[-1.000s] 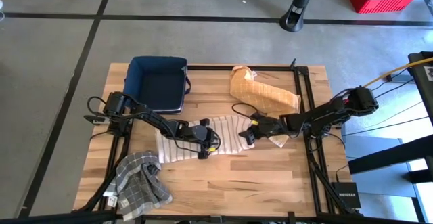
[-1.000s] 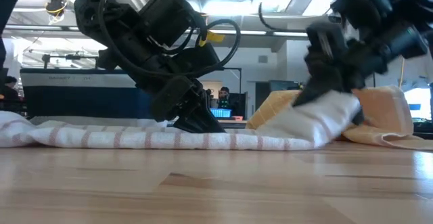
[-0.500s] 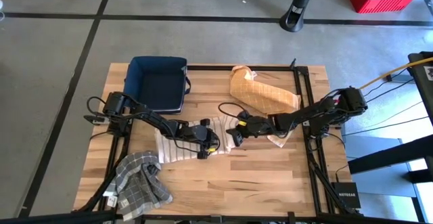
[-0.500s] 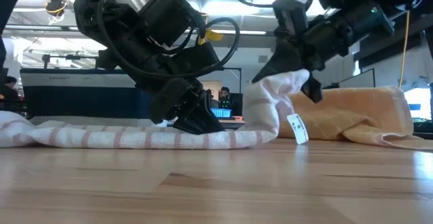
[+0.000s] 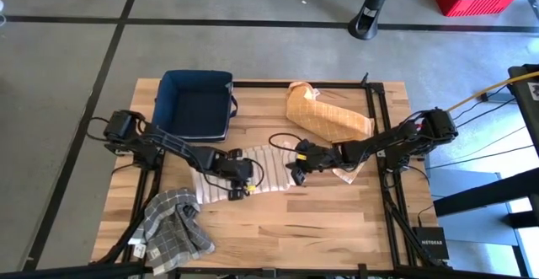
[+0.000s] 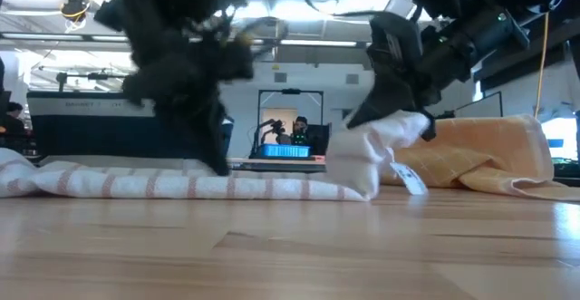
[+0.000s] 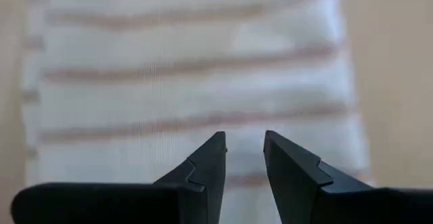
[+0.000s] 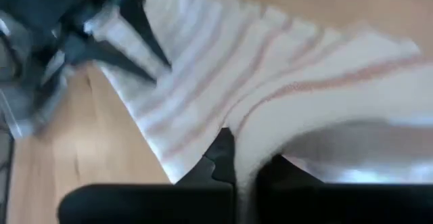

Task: Fold towel
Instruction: Fold the white towel

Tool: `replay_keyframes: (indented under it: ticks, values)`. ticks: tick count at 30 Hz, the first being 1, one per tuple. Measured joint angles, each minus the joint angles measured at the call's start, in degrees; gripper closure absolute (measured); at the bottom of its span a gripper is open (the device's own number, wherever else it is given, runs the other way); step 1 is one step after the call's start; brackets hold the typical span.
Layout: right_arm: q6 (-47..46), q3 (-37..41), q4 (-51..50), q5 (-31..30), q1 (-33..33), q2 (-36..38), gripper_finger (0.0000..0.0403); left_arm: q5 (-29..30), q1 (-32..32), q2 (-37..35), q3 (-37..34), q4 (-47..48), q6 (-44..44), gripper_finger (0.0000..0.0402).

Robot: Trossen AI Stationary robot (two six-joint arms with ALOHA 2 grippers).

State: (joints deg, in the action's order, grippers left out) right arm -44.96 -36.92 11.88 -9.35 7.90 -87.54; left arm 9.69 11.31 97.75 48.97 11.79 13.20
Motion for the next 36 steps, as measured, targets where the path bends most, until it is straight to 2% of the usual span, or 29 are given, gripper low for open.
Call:
replay_keyframes:
  ticks: [3, 8, 12, 19, 24, 26, 29, 36]
  values:
    - [0.14, 0.01, -3.51, 0.97, -0.02, 1.15, 0.0394, 2.39, -0.22, 2.02, -1.23, -3.26, 0.23, 0.0306]
    - [-0.72, 0.04, -3.70, 1.29, -0.02, 3.05, 0.0394, 3.23, -1.71, 6.17, -1.40, -15.86, -2.13, 0.0306]
    - [-0.79, 0.04, 3.28, 0.53, -0.02, 2.78, 0.0395, 3.18, -2.42, 8.46, -0.90, -21.39, -4.73, 0.0306]
    - [0.43, -0.02, 18.21, -0.63, -0.04, -1.88, 0.0394, 2.98, -2.58, 9.03, -0.20, -23.13, -7.21, 0.0306]
    - [0.53, -0.91, 21.32, -1.13, -0.04, -4.76, 0.0392, 3.08, -2.58, 8.78, -0.10, -23.72, -8.51, 0.0306]
    - [1.65, -1.84, 21.36, -1.53, -0.04, -5.48, 0.0391, 3.12, -2.33, 7.73, 0.69, -22.17, -9.69, 0.0306]
    - [2.63, -2.11, 21.22, -1.57, -0.04, -5.49, 0.0392, 3.20, -1.50, 3.45, 3.25, -13.61, -10.42, 0.0306]
    - [2.96, -2.20, 19.72, -0.54, -0.04, -5.47, 0.0391, 3.23, 2.19, -8.89, 4.70, 12.31, 2.29, 0.0306]
